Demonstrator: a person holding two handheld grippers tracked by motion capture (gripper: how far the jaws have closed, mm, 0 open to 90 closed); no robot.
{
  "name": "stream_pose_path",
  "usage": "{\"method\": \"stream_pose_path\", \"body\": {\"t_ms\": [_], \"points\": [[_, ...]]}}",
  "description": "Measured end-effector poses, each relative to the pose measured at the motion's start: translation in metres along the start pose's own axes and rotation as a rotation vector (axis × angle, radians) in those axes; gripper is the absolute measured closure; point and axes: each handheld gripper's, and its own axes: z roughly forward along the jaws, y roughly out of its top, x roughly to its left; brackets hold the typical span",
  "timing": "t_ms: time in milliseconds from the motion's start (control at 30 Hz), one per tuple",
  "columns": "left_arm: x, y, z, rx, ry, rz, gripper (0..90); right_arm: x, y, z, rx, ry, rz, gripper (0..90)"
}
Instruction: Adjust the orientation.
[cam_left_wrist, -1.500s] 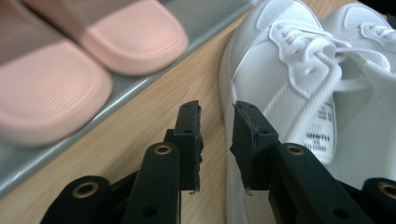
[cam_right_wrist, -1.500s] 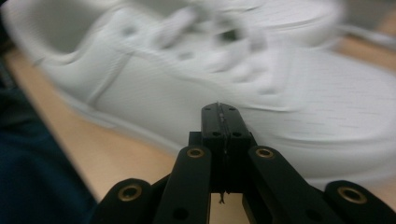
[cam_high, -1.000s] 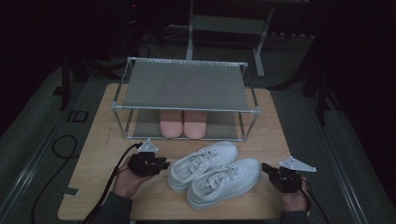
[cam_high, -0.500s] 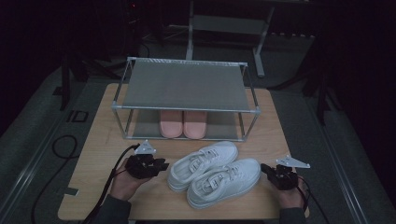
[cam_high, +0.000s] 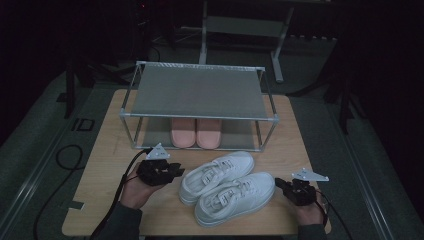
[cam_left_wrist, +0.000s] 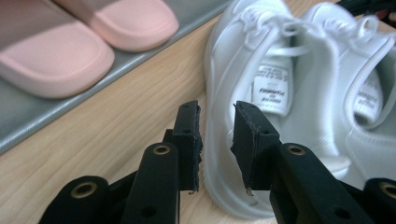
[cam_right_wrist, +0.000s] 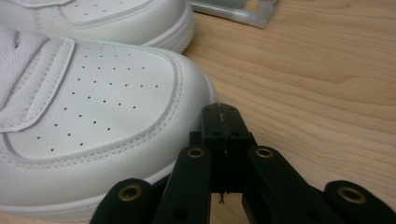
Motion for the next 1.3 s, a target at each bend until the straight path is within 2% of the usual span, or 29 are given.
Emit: {"method": "stream_pose_path", "body": {"t_ms": [233,400,633,700,933,1300], "points": [[-0.009,0.010,0.000,-0.013,-0.029,0.022,68.1,0.003,0.000,0.001,0.002,0.030,-0.006,90.0],[-0.014,0.016,0.001,-0.013,-0.048,0.028,65.8,0.003,0.000,0.001,0.001,0.027,-0.007,90.0],[-0.019,0.021,0.004,-0.008,-0.071,0.040,62.4,0.005,0.001,-0.002,-0.006,-0.016,-0.015,80.5],[-0.021,0.023,0.006,-0.001,-0.079,0.044,61.7,0.005,0.000,-0.004,-0.008,-0.035,-0.014,74.4],[-0.027,0.028,0.010,0.008,-0.105,0.054,58.9,0.001,-0.003,-0.012,-0.017,-0.081,0.004,62.0],[-0.032,0.029,0.016,0.020,-0.129,0.063,57.8,-0.007,-0.009,-0.021,-0.031,-0.110,0.043,56.3]]}}
